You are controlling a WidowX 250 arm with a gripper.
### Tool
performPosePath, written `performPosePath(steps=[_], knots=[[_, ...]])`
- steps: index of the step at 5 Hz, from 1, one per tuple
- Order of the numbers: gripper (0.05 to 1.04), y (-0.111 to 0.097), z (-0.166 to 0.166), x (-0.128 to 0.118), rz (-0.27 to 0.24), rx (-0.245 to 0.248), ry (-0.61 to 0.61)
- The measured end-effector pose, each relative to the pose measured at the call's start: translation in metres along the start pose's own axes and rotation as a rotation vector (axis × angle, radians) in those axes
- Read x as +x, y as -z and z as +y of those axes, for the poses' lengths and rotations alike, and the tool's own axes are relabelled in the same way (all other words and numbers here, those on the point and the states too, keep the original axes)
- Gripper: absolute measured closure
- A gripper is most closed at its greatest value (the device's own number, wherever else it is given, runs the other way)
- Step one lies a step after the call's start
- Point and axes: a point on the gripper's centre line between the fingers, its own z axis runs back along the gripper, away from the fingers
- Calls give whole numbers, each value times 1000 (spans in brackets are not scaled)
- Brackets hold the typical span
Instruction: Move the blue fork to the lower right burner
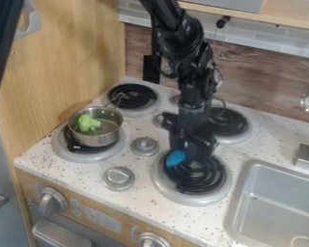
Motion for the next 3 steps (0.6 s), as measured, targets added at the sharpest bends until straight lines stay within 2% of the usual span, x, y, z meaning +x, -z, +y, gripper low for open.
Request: performPosePath(steps=[1, 2, 3], knots=[[711, -11, -2, -8, -2, -3, 18], [642, -8, -3, -15, 19, -7, 18], [322, -11, -4, -19, 58, -13, 23]])
